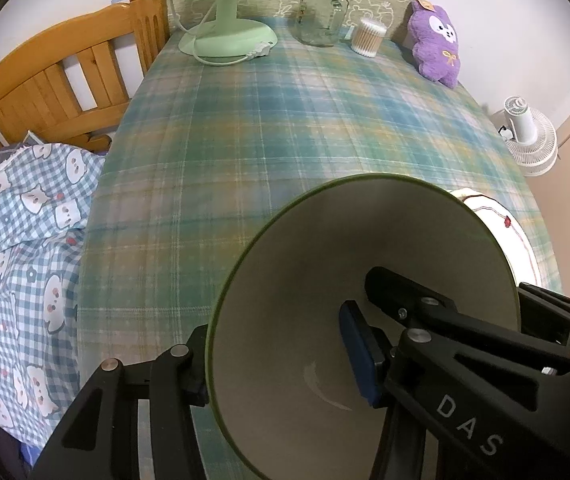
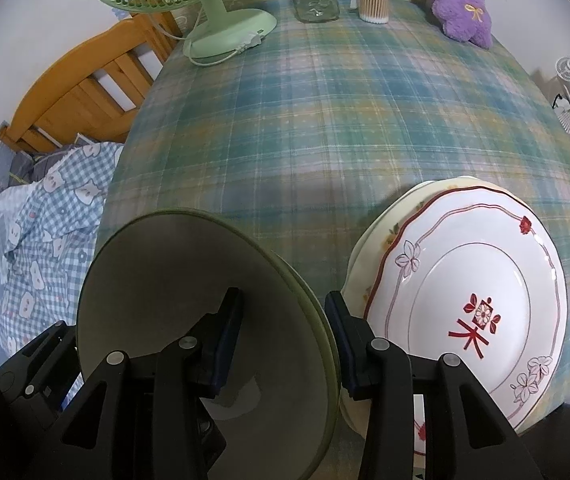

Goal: Organize plates and bowls
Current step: 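Tilt the cream bowl with both tools and move it over the plates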

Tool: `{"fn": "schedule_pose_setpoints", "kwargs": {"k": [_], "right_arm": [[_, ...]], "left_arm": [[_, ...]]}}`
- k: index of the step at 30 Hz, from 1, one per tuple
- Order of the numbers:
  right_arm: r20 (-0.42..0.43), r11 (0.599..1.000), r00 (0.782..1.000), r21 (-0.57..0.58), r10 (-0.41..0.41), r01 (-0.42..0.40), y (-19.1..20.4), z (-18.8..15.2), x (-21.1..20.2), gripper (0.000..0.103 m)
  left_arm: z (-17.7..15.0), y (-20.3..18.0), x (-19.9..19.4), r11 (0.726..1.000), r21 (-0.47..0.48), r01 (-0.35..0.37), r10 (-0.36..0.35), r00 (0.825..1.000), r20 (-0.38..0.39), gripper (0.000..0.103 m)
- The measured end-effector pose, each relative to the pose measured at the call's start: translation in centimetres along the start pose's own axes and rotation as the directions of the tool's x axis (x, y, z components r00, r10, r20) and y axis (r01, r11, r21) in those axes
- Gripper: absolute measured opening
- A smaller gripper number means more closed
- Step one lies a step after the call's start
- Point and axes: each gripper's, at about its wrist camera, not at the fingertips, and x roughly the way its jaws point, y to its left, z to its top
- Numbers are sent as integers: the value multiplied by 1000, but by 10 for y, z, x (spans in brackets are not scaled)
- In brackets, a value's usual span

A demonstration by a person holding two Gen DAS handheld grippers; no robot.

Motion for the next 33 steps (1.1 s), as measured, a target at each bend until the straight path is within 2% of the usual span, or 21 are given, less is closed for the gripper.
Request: {"fn": "schedule_pose_setpoints", "kwargs": {"k": [14,24,33], "right_arm": [[72,1000,997,0,-9,9,-14,6,-48,46],[106,999,994,-30,17,-14,-47,14,-76,46],[109,998,994,-60,15,-8,-86,19,-84,46]], "left_arm": [[9,-29,-36,1000,25,-9,7,998,61,53],[18,-64,-52,999,11,-37,35,994,101,53],[23,-103,-47,999,-14,-44,45,993,107,53]]}}
